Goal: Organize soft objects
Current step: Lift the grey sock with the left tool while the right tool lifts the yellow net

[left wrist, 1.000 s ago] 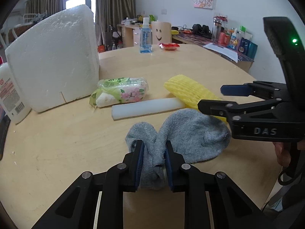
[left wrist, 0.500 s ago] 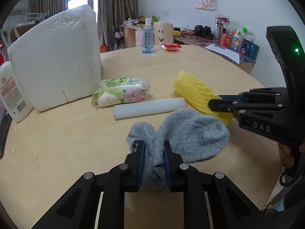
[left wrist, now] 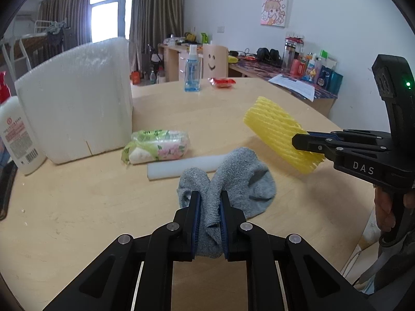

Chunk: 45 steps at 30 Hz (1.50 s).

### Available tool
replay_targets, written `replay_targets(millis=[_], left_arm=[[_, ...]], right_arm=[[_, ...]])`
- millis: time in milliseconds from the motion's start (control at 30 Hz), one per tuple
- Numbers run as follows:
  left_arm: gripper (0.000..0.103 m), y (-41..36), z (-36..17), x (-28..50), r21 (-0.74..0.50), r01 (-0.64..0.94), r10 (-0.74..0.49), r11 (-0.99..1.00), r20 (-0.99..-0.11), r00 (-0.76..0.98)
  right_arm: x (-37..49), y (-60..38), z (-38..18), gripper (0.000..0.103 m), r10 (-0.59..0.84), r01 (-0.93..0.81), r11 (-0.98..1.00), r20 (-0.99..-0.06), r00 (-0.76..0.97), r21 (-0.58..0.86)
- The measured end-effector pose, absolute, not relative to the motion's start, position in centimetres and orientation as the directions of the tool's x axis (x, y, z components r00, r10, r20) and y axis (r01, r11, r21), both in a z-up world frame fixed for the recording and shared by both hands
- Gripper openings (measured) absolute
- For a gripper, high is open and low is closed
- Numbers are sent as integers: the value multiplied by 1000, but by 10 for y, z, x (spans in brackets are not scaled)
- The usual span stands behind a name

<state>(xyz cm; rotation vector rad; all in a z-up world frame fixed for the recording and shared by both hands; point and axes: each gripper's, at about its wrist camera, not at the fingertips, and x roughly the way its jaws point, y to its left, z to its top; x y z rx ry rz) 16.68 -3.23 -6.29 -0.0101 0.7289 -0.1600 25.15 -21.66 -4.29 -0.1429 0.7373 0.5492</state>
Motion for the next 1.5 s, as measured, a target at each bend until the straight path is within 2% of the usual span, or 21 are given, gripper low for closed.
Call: replay_targets(millis=[567,1133,1500], left_arm=[[15,-43,-6,141,-2,210,-180,978,-526,831],[15,-33,42,123,33,196,-171,980,-364,916],[15,-11,48,113,52,162,-138,985,-317,938]], right_arm=[[218,-234,0,13,437,-490,870,-546,715,55],[194,-240,37,13,438,-462,886,-416,797,47],[187,-233,43,13,444,-466,884,-380,811,40]])
